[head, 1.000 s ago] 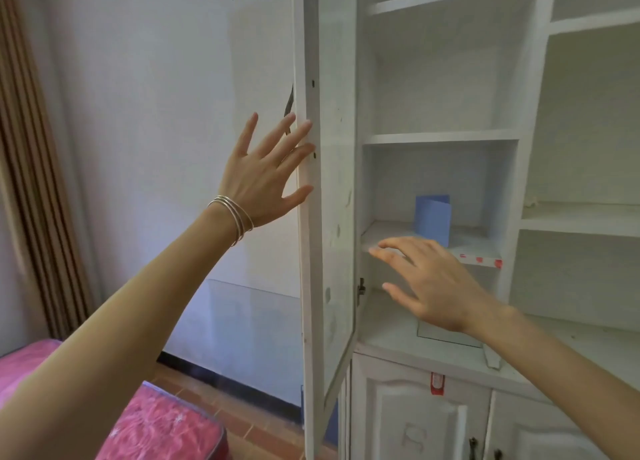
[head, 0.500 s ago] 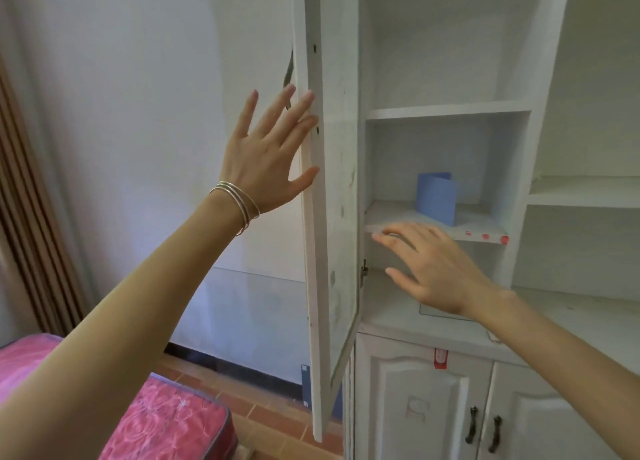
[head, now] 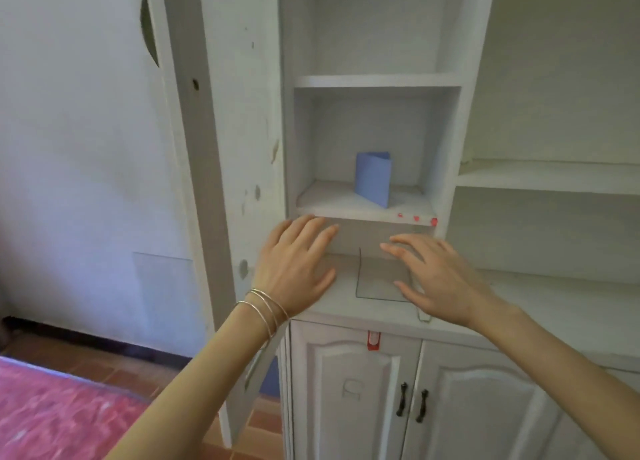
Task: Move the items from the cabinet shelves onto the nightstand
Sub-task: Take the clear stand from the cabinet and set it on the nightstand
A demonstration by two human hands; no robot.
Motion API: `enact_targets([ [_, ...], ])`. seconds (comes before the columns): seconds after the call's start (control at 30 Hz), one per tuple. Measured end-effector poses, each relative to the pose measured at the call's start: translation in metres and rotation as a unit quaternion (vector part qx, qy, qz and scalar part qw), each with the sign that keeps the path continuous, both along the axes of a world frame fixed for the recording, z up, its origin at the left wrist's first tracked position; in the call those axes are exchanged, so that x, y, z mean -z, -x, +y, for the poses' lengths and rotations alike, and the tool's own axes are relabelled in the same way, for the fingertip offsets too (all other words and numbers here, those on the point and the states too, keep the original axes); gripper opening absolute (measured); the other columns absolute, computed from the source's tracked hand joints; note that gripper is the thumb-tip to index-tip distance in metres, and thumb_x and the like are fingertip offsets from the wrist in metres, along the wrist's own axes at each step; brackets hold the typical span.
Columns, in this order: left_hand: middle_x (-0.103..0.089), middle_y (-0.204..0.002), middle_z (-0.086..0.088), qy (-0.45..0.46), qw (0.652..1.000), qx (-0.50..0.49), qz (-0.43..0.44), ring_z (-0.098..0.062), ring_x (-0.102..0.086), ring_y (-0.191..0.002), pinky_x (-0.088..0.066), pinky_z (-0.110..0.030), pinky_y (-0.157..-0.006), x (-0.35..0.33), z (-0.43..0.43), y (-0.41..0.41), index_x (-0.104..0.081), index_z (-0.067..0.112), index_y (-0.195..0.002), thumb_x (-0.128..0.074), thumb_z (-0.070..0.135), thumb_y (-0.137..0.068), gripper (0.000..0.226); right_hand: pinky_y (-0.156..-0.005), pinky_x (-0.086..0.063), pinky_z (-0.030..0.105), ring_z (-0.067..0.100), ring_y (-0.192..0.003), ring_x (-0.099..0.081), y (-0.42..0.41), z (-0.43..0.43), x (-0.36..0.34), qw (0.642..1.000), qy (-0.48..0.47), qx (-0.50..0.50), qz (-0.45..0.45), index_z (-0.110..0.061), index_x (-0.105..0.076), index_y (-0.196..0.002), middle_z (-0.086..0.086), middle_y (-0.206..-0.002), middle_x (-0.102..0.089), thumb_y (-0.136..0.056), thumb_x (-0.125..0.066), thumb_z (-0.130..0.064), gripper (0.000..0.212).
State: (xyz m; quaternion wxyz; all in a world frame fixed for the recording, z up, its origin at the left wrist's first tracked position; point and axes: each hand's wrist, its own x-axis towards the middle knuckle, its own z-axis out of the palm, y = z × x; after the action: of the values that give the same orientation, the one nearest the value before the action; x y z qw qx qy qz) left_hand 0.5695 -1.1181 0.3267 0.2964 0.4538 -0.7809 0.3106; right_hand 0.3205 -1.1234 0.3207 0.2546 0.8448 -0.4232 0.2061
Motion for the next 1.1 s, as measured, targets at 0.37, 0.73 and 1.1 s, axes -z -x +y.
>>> enact_targets([
  [0.37, -0.062, -0.114, -0.004, -0.097, 0.994, -0.027, 0.031, -0.024, -0.057, -0.107, -0.045, -0.037, -0.09, 0.079, -0.079, 0.092, -0.058, 0.015, -0.119, -0.044, 0.044, -0.081, 0.05, -0.09, -0.042, 0.033, 0.021, -0.11, -0.052, 0.097, -0.082, 0.051, 0.997, -0.075, -0.003, 0.008, -0.018, -0.047, -0.13, 0.004, -0.124, -0.054, -0.08, -0.042, -0.043, 0.056],
  [0.73, -0.063, -0.113, -0.005, -0.238, 0.969, -0.064, 0.033, -0.024, -0.06, -0.104, -0.049, -0.037, -0.085, 0.15, -0.159, 0.118, -0.059, 0.015, -0.118, -0.038, 0.044, -0.08, 0.052, -0.093, -0.042, 0.034, 0.023, -0.111, -0.052, 0.116, -0.146, 0.128, 0.986, -0.162, -0.034, -0.01, -0.016, -0.049, -0.127, 0.005, -0.124, -0.054, -0.082, -0.047, -0.039, 0.05],
  [1.1, -0.061, -0.116, -0.006, -0.277, 0.959, -0.034, 0.042, -0.025, -0.061, -0.101, -0.052, -0.038, -0.074, 0.186, -0.292, 0.119, -0.055, 0.014, -0.115, -0.041, 0.041, -0.074, 0.051, -0.096, -0.032, 0.028, 0.021, -0.113, -0.053, 0.082, -0.216, 0.175, 0.977, -0.209, 0.009, -0.04, -0.015, -0.049, -0.129, 0.005, -0.126, -0.054, -0.08, -0.06, -0.034, 0.054],
])
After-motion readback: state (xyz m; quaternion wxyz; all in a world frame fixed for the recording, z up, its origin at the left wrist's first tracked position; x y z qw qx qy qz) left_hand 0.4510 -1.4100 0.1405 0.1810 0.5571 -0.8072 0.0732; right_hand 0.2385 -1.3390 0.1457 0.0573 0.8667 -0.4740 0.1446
